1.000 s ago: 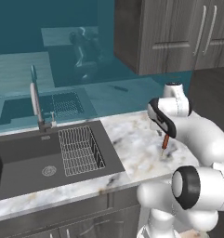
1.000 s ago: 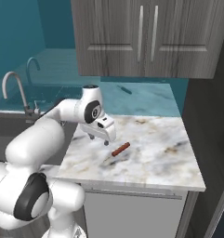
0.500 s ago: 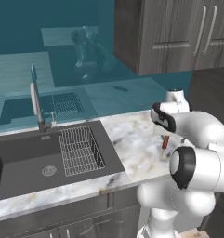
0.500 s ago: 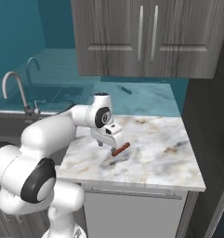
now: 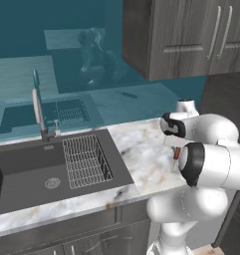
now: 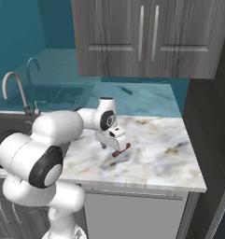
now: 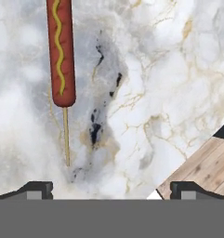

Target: Store the hot dog in the freezer for long-term storage. Close the freezer door after placing the cooked food.

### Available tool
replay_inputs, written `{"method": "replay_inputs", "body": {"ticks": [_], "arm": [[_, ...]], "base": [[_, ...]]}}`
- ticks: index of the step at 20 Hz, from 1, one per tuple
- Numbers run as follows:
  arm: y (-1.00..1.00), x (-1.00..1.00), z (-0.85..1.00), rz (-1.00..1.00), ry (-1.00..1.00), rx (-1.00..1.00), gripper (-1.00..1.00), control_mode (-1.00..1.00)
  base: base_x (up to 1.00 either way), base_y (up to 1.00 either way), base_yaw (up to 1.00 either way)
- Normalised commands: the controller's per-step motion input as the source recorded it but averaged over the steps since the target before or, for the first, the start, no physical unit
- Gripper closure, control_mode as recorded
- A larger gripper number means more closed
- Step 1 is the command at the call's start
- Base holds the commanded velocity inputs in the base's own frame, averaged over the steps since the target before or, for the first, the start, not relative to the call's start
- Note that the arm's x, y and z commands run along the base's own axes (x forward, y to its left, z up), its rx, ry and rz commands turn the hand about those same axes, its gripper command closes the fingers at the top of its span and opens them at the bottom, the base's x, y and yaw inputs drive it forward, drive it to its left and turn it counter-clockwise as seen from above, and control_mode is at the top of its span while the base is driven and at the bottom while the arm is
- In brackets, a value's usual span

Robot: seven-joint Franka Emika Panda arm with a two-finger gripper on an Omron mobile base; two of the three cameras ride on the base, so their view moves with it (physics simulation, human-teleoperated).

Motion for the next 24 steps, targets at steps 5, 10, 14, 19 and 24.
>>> {"method": "replay_inputs", "body": {"ticks": [5,10,14,19,24], "arm": [[0.0,0.31,-0.09,0.0,0.0,0.0,-1.0,-1.0],[-0.01,0.31,-0.16,0.0,0.0,0.0,-1.0,-1.0],[-0.01,0.25,-0.22,0.0,0.0,0.0,-1.0,-1.0],[0.0,0.22,-0.22,0.0,0.0,0.0,-1.0,-1.0],[0.0,0.18,-0.3,0.0,0.0,0.0,-1.0,-1.0]], "base": [[0.0,0.0,0.0],[0.0,0.0,0.0],[0.0,0.0,0.0],[0.0,0.0,0.0],[0.0,0.0,0.0]]}}
